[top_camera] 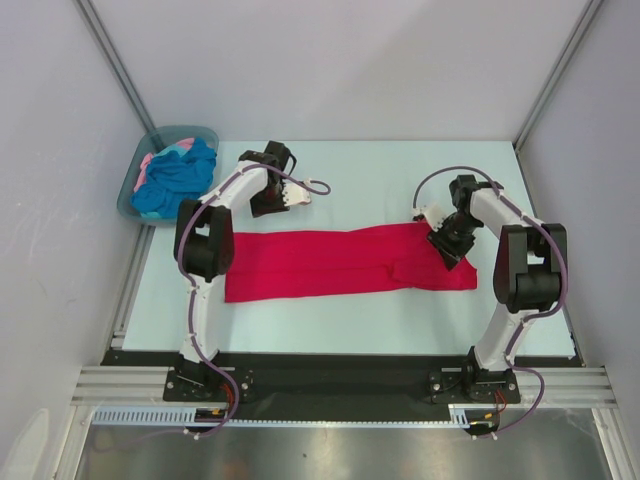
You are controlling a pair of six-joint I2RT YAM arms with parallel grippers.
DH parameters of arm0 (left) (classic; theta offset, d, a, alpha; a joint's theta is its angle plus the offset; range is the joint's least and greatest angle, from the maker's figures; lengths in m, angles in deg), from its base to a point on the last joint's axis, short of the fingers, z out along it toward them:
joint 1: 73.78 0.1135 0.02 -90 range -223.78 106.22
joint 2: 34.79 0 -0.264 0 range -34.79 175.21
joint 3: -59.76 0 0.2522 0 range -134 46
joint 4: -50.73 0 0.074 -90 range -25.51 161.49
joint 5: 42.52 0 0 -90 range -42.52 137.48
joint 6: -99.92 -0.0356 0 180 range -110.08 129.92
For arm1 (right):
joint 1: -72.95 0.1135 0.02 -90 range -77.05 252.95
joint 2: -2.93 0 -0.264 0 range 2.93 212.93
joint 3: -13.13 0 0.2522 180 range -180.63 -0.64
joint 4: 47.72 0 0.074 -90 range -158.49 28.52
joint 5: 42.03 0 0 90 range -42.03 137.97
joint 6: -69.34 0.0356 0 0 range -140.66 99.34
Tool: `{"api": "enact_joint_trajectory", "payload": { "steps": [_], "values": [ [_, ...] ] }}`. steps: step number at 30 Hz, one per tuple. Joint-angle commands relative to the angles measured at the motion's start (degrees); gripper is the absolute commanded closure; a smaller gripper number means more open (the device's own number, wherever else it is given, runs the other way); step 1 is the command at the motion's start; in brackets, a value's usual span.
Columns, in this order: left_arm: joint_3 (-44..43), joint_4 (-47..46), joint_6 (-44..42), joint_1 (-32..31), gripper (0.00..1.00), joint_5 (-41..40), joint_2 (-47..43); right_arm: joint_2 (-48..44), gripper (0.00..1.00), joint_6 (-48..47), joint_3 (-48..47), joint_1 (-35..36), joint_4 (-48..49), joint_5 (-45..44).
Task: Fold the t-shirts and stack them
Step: Fold the tshirt
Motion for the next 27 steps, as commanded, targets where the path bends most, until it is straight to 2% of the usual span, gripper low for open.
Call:
{"api": "enact_joint_trajectory", "payload": {
  "steps": [1,3,4,5,6,7,12,21,27],
  "values": [
    [-1.1,0.3,0.4,-0.6,0.61,0.0,-1.8,0.5,0.69,0.7,-2.6,-0.2,1.1,-0.4],
    [-1.1,0.3,0.4,-0.7,0.61,0.0,-1.8,0.5,0.76,0.8,-2.8,-0.2,1.3,-0.3],
    [-1.1,0.3,0.3,-0.7,0.61,0.0,-1.6,0.4,0.86,0.8,-2.8,-0.2,1.3,-0.2],
    [-1.1,0.3,0.1,-0.6,0.61,0.0,-1.6,0.3,0.89,1.0,-2.8,-0.2,1.4,-0.4],
    [-1.1,0.3,0.2,-0.7,0.61,0.1,-1.5,0.3,0.97,1.1,-2.8,-0.2,1.4,-0.5],
    [-1.1,0.3,0.1,-0.7,0.61,0.1,-1.5,0.0,1.00,1.0,-2.8,-0.2,1.3,-0.6],
    [-1.8,0.3,0.1,-0.7,0.61,0.3,-0.8,-0.9,1.00,1.3,-3.5,-0.2,0.1,0.0],
    [-3.3,0.3,-1.0,-0.7,0.61,-0.1,0.2,-4.6,1.00,-2.0,-1.4,3.4,-9.6,3.9],
    [-3.8,0.2,-1.5,-0.6,0.61,-0.1,0.5,-2.6,1.00,-4.0,-0.7,5.0,-16.7,5.8]
  ]
}}
